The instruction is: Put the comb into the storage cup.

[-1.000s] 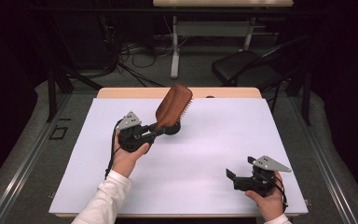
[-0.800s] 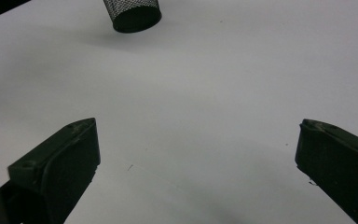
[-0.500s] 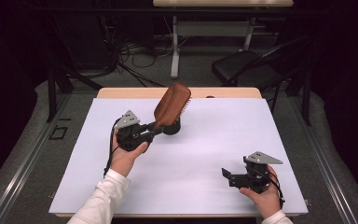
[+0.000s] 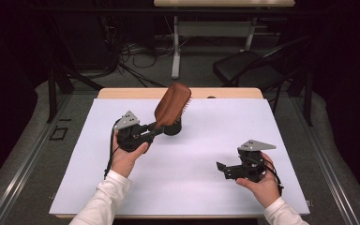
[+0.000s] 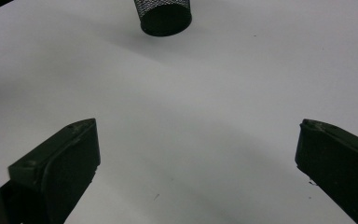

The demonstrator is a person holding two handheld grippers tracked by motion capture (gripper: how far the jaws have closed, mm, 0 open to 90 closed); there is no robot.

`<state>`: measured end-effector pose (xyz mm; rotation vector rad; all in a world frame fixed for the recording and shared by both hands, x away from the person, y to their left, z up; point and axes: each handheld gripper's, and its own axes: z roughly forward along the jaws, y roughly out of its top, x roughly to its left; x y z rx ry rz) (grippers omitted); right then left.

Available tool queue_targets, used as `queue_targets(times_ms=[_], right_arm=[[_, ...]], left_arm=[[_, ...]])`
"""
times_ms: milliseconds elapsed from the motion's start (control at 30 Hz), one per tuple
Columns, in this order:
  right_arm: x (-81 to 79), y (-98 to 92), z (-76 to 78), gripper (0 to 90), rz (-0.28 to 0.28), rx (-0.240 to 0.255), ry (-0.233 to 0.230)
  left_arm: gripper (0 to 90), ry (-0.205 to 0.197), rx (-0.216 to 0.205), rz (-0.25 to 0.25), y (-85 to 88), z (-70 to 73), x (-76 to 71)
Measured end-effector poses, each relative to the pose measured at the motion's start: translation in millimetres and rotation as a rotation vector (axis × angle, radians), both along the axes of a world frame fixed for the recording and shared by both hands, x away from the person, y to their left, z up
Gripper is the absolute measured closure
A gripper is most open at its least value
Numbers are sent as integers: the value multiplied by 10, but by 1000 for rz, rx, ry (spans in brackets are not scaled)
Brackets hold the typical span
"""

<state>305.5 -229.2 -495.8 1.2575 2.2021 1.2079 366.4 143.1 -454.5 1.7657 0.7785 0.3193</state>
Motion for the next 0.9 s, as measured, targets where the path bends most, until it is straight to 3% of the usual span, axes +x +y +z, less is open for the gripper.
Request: queue_targets(times_ms=[167, 500, 900], right_arm=[[84, 31, 102, 0, 26, 0, 41], [199, 139, 188, 0, 82, -66, 112], [341, 174, 298, 9, 86, -58, 180]], left_arm=[[716, -1, 7, -2, -2, -1, -4], [716, -4, 7, -5, -13, -25, -17], [716, -3, 9, -6, -9, -54, -29]])
